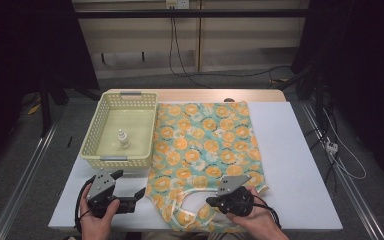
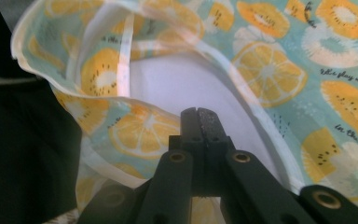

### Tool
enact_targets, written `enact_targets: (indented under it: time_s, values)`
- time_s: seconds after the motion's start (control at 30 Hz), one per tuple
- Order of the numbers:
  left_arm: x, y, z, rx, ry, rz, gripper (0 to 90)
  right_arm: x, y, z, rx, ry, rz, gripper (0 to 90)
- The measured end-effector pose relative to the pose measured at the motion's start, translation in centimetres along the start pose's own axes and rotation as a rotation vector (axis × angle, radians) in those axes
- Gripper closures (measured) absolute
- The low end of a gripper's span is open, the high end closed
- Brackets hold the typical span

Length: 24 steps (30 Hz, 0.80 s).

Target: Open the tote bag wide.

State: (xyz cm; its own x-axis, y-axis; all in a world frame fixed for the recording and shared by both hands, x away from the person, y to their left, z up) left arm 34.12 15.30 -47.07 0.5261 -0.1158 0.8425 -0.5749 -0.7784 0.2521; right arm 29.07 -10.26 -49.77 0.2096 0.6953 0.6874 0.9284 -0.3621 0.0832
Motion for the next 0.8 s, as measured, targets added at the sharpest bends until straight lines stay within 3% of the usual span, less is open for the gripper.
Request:
enact_targets:
  time_s: [0.37,0.8]
  values:
    - [0.0,-0.1,0.1,0.001,-0.002,0.001,5.4,1.0,2.0,-0.8,-0.006,0.063,0.057,90.0]
    - [0.0,-0.1,0.1,-0.004,-0.002,-0.003,5.4,3.0,7.0,-1.4,-0.067,0.12,0.103,90.0]
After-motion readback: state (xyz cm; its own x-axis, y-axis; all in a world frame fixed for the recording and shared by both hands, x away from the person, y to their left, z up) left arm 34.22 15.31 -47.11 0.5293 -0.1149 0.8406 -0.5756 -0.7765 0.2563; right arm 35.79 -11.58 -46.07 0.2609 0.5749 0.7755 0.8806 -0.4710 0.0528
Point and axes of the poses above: each handheld gripper's, and its own axes: z roughly forward along the jaws, x roughly out of its top, y roughly to its right, the point moved 9 cm from there along z, roughly forward along the jaws, and after that the axes turned 13 degrees about -z, right-handed, at the moved point
